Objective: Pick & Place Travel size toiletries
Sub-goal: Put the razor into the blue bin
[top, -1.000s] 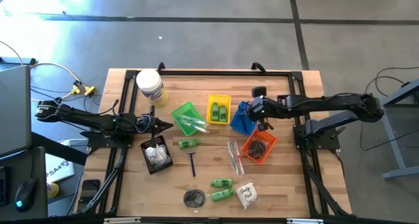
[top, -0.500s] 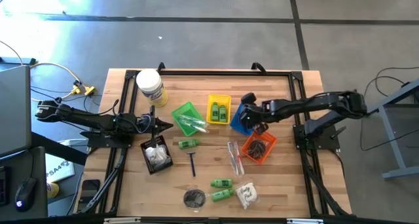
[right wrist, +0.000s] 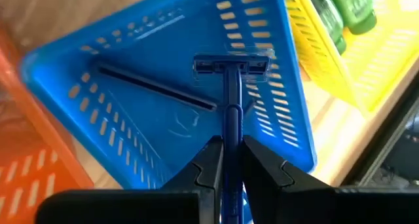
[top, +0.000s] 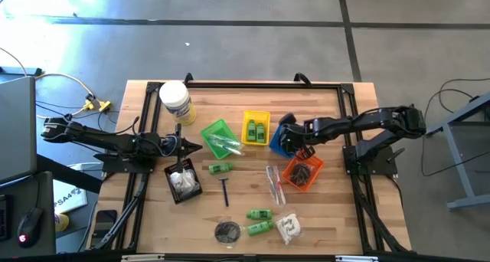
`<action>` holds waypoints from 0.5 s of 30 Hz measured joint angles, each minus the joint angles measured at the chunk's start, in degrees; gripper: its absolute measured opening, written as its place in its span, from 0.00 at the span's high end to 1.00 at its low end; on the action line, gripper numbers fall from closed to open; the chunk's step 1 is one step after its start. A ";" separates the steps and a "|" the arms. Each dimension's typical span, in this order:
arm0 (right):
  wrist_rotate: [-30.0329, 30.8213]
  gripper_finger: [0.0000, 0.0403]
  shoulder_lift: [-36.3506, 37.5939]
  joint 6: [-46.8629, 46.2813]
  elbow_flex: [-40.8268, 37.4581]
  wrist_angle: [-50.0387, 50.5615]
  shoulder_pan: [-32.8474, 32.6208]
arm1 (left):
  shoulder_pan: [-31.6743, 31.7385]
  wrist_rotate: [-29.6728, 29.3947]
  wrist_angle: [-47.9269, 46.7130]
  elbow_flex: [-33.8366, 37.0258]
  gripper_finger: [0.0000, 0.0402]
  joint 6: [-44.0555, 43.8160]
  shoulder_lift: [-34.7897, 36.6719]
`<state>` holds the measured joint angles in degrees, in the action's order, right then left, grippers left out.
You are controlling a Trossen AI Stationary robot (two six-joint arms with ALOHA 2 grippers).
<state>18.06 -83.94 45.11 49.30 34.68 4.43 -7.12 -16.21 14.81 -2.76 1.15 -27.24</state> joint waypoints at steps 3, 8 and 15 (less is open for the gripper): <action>-0.43 0.90 0.01 0.24 0.00 -0.09 0.04 | 0.00 0.00 0.00 0.00 1.00 -0.06 0.00; -0.30 0.89 0.00 0.30 0.00 -0.15 0.07 | -0.02 0.00 0.00 0.00 1.00 -0.09 0.00; -3.94 0.89 0.00 0.25 0.00 -0.97 0.07 | -0.02 0.02 0.00 0.00 1.00 -0.26 0.02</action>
<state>14.13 -83.94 45.35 49.30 33.70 4.49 -7.13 -16.19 14.81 -2.76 0.89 -27.22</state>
